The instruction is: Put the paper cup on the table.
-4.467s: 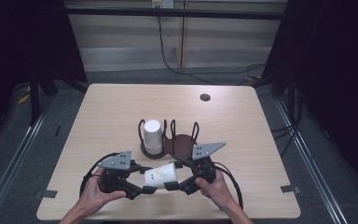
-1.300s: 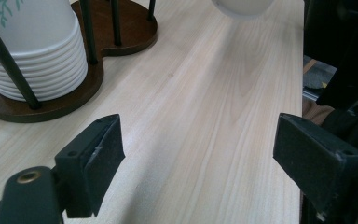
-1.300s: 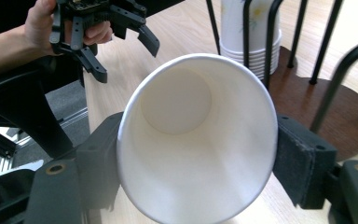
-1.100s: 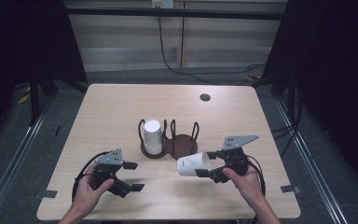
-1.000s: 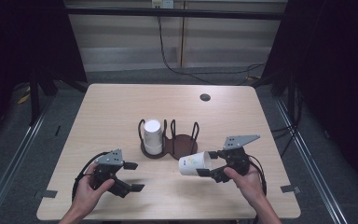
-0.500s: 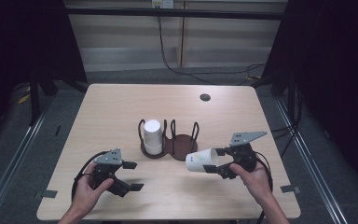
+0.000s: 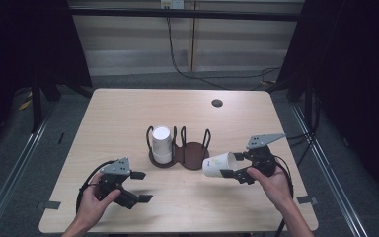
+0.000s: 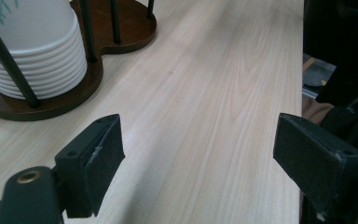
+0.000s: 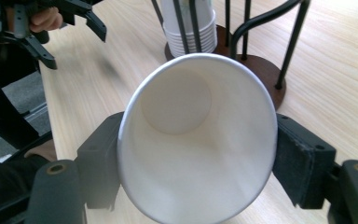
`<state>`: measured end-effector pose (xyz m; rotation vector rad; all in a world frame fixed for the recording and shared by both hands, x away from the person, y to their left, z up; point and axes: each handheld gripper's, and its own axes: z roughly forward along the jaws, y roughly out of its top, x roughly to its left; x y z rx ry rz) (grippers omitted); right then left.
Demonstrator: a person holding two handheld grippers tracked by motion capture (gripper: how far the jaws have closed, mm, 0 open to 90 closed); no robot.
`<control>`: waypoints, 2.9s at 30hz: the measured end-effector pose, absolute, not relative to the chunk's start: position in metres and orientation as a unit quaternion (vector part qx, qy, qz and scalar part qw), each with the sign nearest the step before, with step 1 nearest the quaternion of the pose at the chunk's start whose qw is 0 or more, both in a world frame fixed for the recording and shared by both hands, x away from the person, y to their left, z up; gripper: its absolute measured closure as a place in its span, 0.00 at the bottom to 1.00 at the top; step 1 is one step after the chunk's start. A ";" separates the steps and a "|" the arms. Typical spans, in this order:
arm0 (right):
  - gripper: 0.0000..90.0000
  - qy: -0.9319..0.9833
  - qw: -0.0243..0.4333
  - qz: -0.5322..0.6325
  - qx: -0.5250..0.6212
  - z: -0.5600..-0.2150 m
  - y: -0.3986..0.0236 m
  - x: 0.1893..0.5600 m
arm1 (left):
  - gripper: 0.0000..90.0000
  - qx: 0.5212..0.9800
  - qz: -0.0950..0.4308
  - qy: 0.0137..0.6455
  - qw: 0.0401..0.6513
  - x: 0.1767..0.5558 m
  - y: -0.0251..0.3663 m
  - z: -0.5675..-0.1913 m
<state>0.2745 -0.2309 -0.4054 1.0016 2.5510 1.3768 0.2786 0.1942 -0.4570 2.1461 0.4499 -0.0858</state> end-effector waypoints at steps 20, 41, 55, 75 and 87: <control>0.29 0.848 0.055 0.398 0.346 -0.394 -0.241 0.297 | 0.18 0.871 -0.031 0.184 0.454 0.279 0.195 -0.457; 0.29 0.864 0.066 0.335 0.371 -0.388 -0.242 0.331 | 0.18 0.879 -0.015 0.176 0.443 0.279 0.195 -0.456; 0.28 0.875 0.068 0.281 0.388 -0.384 -0.241 0.354 | 0.18 0.883 -0.018 0.172 0.435 0.277 0.195 -0.460; 0.27 0.901 0.071 0.165 0.396 -0.397 -0.233 0.379 | 0.18 0.885 -0.026 0.174 0.431 0.279 0.196 -0.462; 0.27 0.911 0.055 0.109 0.395 -0.414 -0.221 0.388 | 0.18 0.886 -0.022 0.174 0.429 0.279 0.197 -0.462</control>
